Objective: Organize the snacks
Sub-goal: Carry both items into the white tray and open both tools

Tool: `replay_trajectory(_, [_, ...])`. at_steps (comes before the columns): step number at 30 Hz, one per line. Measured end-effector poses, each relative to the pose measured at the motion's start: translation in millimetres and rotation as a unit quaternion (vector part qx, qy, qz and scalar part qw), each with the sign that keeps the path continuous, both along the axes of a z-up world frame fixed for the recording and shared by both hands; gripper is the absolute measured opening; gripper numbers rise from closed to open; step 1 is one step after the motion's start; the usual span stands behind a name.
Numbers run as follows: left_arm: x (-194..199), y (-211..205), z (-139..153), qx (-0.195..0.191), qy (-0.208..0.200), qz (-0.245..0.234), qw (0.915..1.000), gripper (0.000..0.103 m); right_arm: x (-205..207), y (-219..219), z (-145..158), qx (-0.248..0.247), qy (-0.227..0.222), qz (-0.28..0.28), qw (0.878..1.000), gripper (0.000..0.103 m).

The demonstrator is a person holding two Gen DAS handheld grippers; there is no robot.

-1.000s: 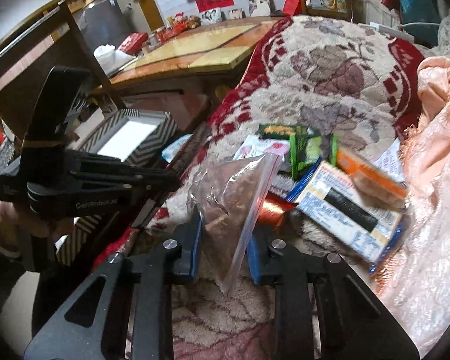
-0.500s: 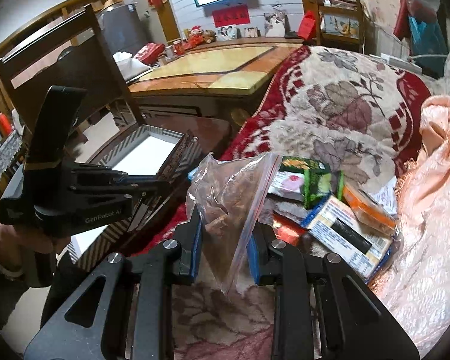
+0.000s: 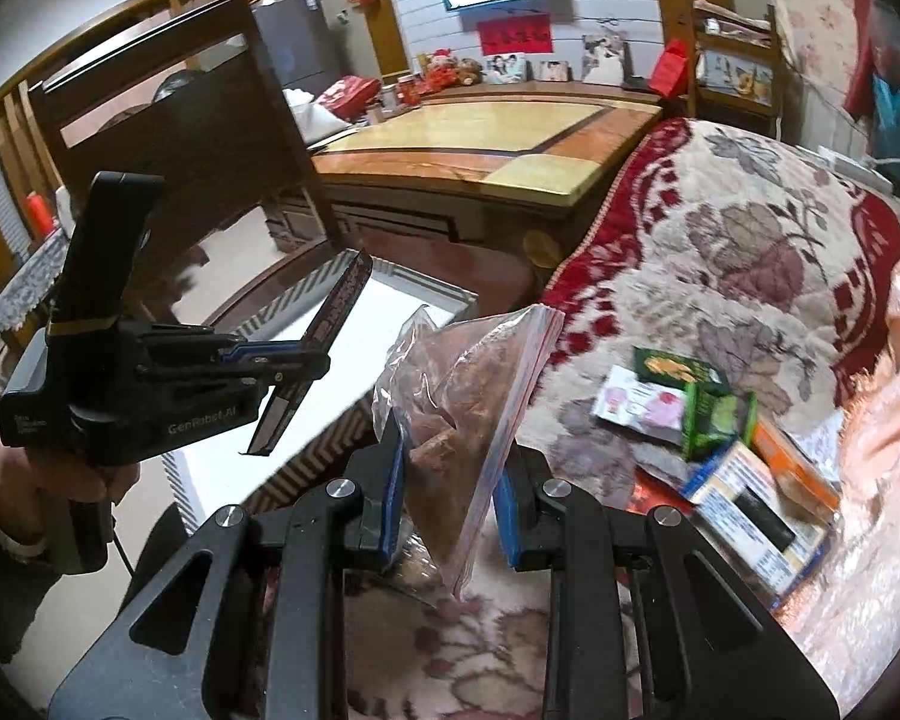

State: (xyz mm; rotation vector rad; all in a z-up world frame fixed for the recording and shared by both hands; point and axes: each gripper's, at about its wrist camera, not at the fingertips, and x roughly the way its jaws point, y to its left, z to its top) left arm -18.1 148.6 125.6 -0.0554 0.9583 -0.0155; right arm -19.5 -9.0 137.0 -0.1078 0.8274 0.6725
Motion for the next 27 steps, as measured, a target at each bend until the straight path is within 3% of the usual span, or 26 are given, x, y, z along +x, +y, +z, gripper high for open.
replay_trajectory(15, [-8.9, 70.8, -19.7, 0.004, 0.016, 0.072, 0.9973, 0.01, 13.4, 70.3, -13.3, -0.012, 0.019, 0.058, 0.998, 0.024])
replay_trajectory(27, [-13.8, 114.9, -52.9, 0.016, 0.05, 0.129, 0.9903, 0.01, 28.8, 140.0, -47.4, -0.011, 0.083, 0.119, 0.989, 0.024])
